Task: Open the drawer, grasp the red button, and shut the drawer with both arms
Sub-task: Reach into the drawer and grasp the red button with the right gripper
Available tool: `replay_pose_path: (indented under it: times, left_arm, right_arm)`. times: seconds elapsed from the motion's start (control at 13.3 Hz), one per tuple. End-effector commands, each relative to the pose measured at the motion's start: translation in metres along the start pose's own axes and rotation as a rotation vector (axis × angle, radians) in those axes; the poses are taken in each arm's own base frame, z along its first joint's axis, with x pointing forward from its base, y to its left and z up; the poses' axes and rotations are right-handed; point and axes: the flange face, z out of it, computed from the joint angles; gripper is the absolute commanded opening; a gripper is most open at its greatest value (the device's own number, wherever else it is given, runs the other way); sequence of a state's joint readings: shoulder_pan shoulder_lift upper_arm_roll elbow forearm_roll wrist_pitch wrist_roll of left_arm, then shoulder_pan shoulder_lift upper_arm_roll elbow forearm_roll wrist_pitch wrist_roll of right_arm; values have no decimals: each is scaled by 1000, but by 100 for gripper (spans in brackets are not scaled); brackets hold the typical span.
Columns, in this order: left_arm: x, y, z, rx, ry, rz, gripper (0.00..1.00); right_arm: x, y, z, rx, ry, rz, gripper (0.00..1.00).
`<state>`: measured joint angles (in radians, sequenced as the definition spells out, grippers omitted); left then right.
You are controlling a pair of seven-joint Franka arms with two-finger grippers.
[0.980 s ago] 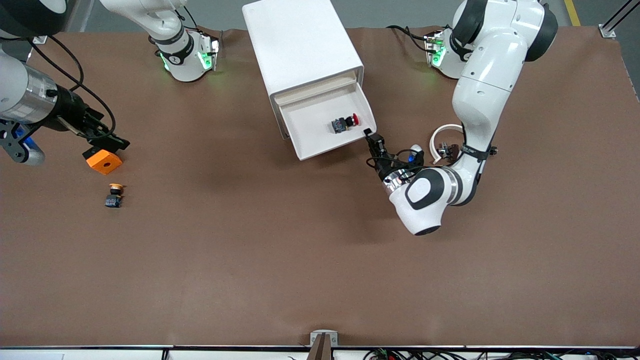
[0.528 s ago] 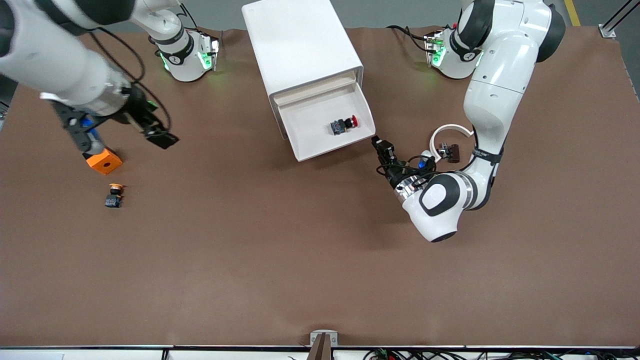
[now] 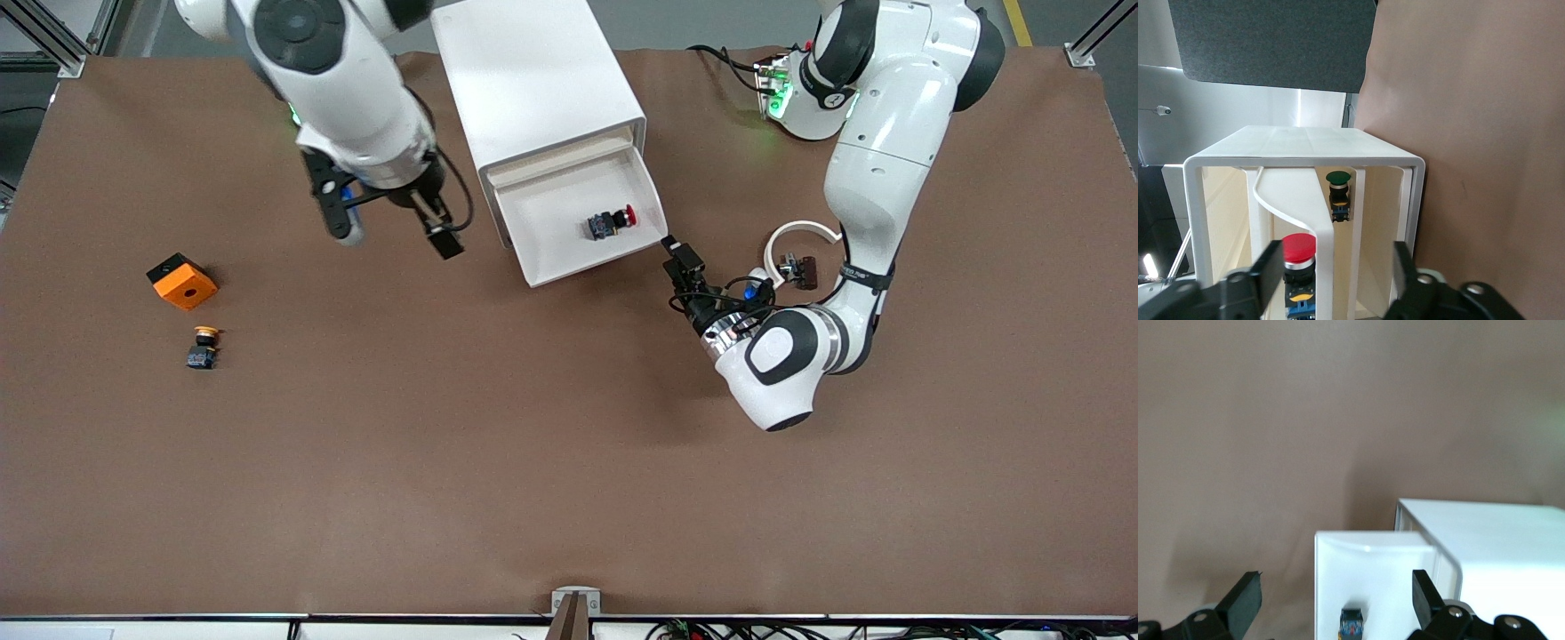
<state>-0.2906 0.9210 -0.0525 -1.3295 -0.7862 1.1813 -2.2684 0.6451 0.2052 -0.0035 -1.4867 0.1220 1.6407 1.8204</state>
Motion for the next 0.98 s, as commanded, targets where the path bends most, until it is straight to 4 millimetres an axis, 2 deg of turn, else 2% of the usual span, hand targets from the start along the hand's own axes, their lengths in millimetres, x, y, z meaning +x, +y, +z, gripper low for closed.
replay_pose_path:
  times: [0.0,0.15,0.3,0.68,0.91]
  left_arm:
    - [2,0,-8,-15,4,11,100]
    - [6,-2,-14,-25,4,11,100]
    - [10,-13,-18,-78,53,40,100]
    - [20,-66,-44,-246,183,328,100]
    - [25,-92,-60,-369,279,502,100]
  right_arm:
    - [-54,9,10,1,-5,32,100]
    - [-62,6,18,5,-19,61,100]
    - [-86,1,39,-1,-35,66,100]
    - [-159,-12,120,-6,-24,54,100]
    - [-175,-18,147,-27,-9,32,100]
